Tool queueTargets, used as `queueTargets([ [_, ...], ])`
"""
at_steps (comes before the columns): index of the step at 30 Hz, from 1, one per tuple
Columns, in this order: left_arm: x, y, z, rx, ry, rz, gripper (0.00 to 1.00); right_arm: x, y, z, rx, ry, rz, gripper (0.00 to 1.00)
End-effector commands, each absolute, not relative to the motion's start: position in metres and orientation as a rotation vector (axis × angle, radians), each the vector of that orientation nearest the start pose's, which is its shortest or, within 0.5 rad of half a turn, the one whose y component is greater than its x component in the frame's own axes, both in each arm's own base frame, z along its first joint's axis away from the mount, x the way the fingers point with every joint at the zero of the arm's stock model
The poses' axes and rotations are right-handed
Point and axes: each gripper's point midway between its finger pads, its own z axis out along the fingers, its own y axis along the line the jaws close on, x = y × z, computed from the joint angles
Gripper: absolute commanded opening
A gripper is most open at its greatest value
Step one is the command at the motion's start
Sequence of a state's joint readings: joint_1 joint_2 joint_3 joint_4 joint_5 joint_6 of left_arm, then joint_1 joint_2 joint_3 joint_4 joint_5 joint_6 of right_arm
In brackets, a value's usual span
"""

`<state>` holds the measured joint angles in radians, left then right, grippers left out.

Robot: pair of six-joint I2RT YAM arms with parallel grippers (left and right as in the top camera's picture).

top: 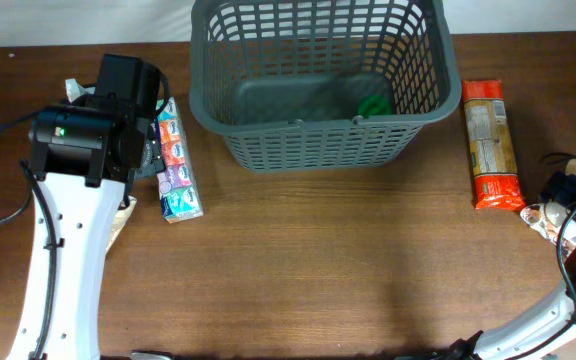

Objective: Pack container

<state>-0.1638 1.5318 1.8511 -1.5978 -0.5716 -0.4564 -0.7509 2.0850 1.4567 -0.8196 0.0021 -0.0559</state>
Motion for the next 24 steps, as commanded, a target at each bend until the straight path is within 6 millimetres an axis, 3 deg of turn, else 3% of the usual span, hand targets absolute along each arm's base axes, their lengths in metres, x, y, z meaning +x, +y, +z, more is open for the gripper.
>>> queueTargets([
  [1,0.298,0.046,0.299,-0.495,2.595,0.626,1.0,0.293,-0.274,-0.005,1.043,2.881,-0.062,0.99],
  [6,0.298,0.046,0.299,-0.495,2.594,0.629,1.0,0.294,-0.273,-0.005,1.049,2.876,-0.055,0.97],
  [8,0.298,0.046,0.299,-0.495,2.594,0.629,1.0,0.295,-0.272,-0.005,1.053,2.872,-0.048,0.85],
  [13,0.299,0.048,0.301,-0.498,2.582,0.644,1.0,0.297,-0.27,-0.005,1.05,2.867,-0.024,0.43],
  [15,0.3,0.049,0.302,-0.499,2.576,0.647,1.0,0.297,-0.27,-0.005,1.056,2.867,-0.022,0.23],
  [18,0.3,0.049,0.302,-0.5,2.573,0.645,1.0,0.296,-0.269,-0.004,1.096,2.856,-0.017,0.06],
  [24,0.3,0.049,0.302,-0.5,2.573,0.645,1.0,0.301,-0.269,0.007,1.129,2.824,0.009,0.04],
])
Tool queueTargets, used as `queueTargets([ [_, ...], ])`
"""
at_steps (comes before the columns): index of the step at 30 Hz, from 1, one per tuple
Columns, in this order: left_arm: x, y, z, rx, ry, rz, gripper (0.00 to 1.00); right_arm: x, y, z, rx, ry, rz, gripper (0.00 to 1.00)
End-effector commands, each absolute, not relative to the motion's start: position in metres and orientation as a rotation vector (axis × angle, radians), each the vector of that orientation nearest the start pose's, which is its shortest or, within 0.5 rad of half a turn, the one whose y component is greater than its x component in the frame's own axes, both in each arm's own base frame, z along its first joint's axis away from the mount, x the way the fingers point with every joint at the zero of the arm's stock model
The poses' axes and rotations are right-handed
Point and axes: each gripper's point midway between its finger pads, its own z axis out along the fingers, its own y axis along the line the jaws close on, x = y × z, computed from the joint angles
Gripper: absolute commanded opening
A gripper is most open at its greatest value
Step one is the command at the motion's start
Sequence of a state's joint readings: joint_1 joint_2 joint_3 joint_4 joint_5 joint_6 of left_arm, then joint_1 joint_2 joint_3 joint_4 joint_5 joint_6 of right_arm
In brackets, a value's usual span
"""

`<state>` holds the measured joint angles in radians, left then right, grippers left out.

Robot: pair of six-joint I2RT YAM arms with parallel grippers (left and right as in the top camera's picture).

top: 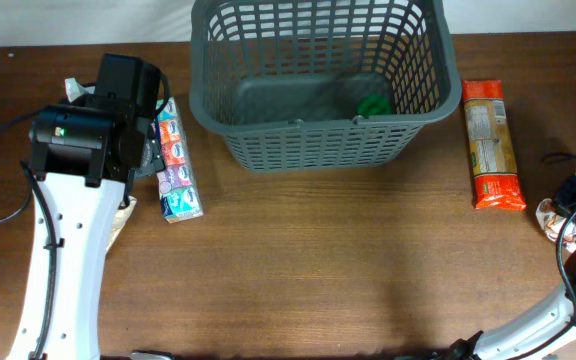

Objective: Pack container

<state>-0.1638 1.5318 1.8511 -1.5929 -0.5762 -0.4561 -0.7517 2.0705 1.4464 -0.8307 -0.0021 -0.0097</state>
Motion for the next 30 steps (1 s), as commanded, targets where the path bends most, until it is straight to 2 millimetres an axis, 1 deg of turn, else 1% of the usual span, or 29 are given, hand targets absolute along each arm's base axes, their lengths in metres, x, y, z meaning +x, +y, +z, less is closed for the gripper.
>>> queueTargets([
  [1,0.3,0.049,0.302,-0.5,2.573,0.645,1.0,0.304,-0.269,0.012,1.124,2.816,0.019,0.04],
  [5,0.302,0.048,0.302,-0.502,2.566,0.64,1.0,0.323,-0.279,0.051,1.095,2.759,0.036,0.04],
  [9,0.304,0.048,0.303,-0.505,2.556,0.633,1.0,0.344,-0.286,0.111,1.045,2.673,0.064,0.04],
  [10,0.304,0.048,0.303,-0.505,2.556,0.633,1.0,0.349,-0.286,0.127,1.029,2.649,0.076,0.04],
  [11,0.304,0.048,0.303,-0.505,2.557,0.632,1.0,0.357,-0.286,0.153,1.002,2.61,0.093,0.04],
  [12,0.304,0.048,0.303,-0.505,2.557,0.633,0.99,0.361,-0.286,0.166,0.985,2.588,0.104,0.04],
  [13,0.304,0.048,0.303,-0.505,2.557,0.633,0.99,0.367,-0.283,0.186,0.958,2.553,0.131,0.04],
  [14,0.304,0.048,0.303,-0.505,2.557,0.633,0.99,0.376,-0.275,0.219,0.906,2.494,0.187,0.04],
  [16,0.304,0.048,0.303,-0.505,2.557,0.632,1.0,0.388,-0.257,0.259,0.816,2.416,0.299,0.04],
  [18,0.304,0.048,0.303,-0.505,2.557,0.632,1.0,0.402,-0.23,0.304,0.687,2.326,0.426,0.04],
  [20,0.304,0.048,0.303,-0.505,2.557,0.632,1.0,0.412,-0.207,0.34,0.569,2.256,0.49,0.04],
  [22,0.304,0.048,0.303,-0.505,2.557,0.632,1.0,0.42,-0.179,0.377,0.434,2.186,0.518,0.04],
  [24,0.304,0.048,0.303,-0.504,2.559,0.63,0.99,0.426,-0.15,0.409,0.309,2.127,0.534,0.04],
  [26,0.304,0.046,0.302,-0.503,2.566,0.615,1.0,0.431,-0.121,0.435,0.221,2.077,0.545,0.04],
  [27,0.304,0.044,0.301,-0.502,2.572,0.601,1.0,0.433,-0.103,0.447,0.171,2.052,0.555,0.04],
  [29,0.304,0.043,0.3,-0.502,2.577,0.59,1.0,0.438,-0.061,0.467,0.038,2.009,0.575,0.04],
  [30,0.304,0.043,0.3,-0.501,2.577,0.59,1.0,0.441,-0.044,0.473,-0.016,1.993,0.589,0.04],
])
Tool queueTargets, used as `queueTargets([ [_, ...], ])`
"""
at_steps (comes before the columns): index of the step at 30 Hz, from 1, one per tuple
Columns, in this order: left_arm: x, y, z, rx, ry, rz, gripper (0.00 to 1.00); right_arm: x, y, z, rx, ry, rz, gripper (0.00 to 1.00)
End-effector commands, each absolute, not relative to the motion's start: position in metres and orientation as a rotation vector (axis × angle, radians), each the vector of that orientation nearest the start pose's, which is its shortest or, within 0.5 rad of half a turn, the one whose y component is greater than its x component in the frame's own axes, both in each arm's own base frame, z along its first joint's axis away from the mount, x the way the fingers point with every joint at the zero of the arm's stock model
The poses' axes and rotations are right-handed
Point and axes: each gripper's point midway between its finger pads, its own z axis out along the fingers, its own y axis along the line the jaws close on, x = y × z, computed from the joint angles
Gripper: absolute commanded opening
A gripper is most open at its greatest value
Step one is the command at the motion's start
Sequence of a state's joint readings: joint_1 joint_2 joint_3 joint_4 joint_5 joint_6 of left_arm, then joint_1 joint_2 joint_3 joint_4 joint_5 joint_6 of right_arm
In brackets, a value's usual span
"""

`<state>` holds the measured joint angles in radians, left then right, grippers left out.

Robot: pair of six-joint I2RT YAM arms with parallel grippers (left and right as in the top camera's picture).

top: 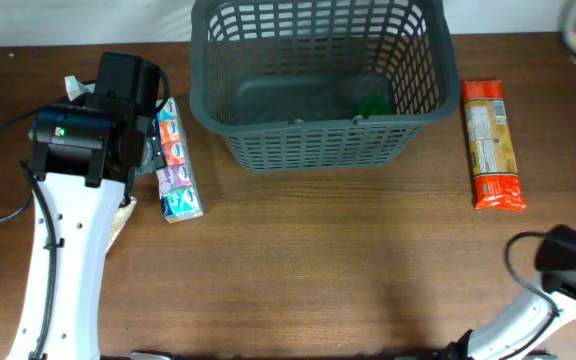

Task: Pack container
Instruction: 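Carry the Pantry bag with the right gripper into the basket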

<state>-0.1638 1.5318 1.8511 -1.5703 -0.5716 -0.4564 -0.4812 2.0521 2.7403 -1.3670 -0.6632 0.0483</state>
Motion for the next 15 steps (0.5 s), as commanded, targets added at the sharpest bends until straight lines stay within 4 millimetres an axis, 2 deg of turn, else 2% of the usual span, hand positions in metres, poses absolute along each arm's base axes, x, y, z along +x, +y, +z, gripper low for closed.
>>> queueTargets([
  [1,0.304,0.043,0.3,-0.502,2.577,0.59,1.0,0.443,-0.026,0.478,-0.067,1.977,0.604,0.04],
  [2,0.304,0.043,0.3,-0.501,2.577,0.59,0.99,0.447,-0.001,0.483,-0.139,1.956,0.628,0.04],
  [6,0.304,0.042,0.299,-0.5,2.583,0.58,1.0,0.46,0.065,0.482,-0.273,1.94,0.616,0.04],
  [10,0.304,0.04,0.298,-0.499,2.589,0.569,0.99,0.475,0.108,0.465,-0.291,1.983,0.507,0.04],
  [15,0.304,0.04,0.298,-0.499,2.589,0.569,0.99,0.492,0.142,0.428,-0.289,2.074,0.38,0.04],
])
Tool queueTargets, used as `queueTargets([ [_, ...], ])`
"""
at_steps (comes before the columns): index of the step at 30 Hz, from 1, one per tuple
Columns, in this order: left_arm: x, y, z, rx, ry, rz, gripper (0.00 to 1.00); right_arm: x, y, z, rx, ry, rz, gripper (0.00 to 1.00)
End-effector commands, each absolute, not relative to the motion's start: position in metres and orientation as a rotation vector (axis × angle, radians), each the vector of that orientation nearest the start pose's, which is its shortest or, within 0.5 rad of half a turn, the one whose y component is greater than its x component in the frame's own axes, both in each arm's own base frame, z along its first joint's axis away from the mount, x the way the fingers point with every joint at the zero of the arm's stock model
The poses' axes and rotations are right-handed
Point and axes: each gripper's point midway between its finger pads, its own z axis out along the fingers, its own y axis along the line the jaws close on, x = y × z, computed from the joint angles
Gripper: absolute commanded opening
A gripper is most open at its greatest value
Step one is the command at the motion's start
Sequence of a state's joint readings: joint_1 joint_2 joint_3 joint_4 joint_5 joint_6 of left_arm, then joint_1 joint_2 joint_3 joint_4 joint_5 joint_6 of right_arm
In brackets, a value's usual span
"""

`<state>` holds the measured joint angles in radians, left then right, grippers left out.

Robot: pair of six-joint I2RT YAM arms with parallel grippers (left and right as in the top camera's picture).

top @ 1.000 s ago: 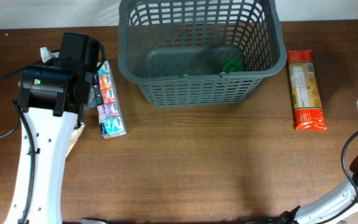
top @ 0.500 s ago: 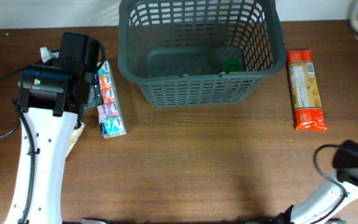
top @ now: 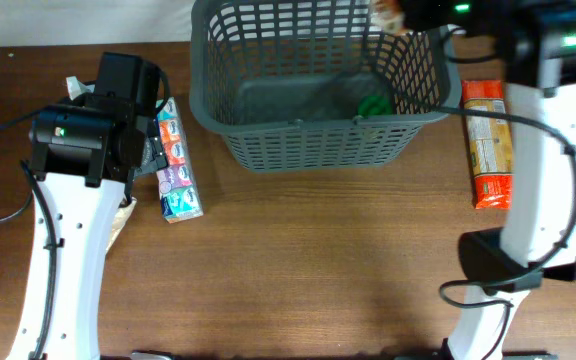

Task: Pack container
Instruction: 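Carry the Pantry bag with the right gripper into the basket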

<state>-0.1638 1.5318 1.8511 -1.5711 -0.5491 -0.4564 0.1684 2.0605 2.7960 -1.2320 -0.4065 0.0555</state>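
Observation:
The grey mesh basket [top: 298, 122] stands at the back middle of the table, with a green item [top: 373, 104] on its floor at the right. My right gripper [top: 403, 14] is over the basket's back right corner, shut on a small white-and-orange packet [top: 387, 13]. My left gripper [top: 151, 150] sits low at the left, mostly hidden under its wrist, next to a long box of colourful packs [top: 176, 165]. Its jaws do not show.
An orange pasta pack [top: 486, 150] lies right of the basket, partly under my right arm. A beige bag [top: 123, 215] and a white wrapper [top: 73, 90] peek out from beneath the left arm. The right arm's base [top: 513, 268] stands at the front right.
My right arm has swung from the far right edge to the top of the frame. Its gripper and the small packet are now over the basket's back right corner. The left arm is unchanged.
My right gripper was at the table's right edge on a small white-and-red packet below the pasta pack. It then sat a little further right with it. Later the packet showed blurred at the top right corner, and now it hangs over the basket. The left arm stayed still.

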Motion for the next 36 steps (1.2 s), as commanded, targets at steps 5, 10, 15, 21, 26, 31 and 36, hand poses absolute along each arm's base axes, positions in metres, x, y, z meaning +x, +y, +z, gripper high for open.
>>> queueTargets([
  [5,0.304,0.04,0.298,-0.498,2.589,0.569,1.0,0.518,0.153,0.375,-0.27,2.186,0.266,0.04],
  [10,0.3,0.041,0.297,-0.495,2.605,0.579,1.0,0.543,0.155,0.311,-0.267,2.315,0.238,0.04],
  [15,0.296,0.041,0.296,-0.491,2.621,0.59,1.0,0.546,0.155,0.256,-0.274,2.456,0.221,0.04],
  [21,0.296,0.042,0.296,-0.491,2.62,0.591,0.99,0.539,0.153,0.221,-0.281,2.571,0.206,0.06],
  [26,0.297,0.042,0.296,-0.491,2.619,0.59,1.0,0.532,0.151,0.211,-0.284,2.619,0.199,0.52],
  [31,0.297,0.041,0.296,-0.491,2.618,0.588,1.0,0.527,0.15,0.2,-0.286,2.66,0.193,0.77],
  [36,0.296,0.042,0.296,-0.491,2.621,0.591,1.0,0.526,0.15,0.198,-0.288,2.668,0.192,0.81],
])
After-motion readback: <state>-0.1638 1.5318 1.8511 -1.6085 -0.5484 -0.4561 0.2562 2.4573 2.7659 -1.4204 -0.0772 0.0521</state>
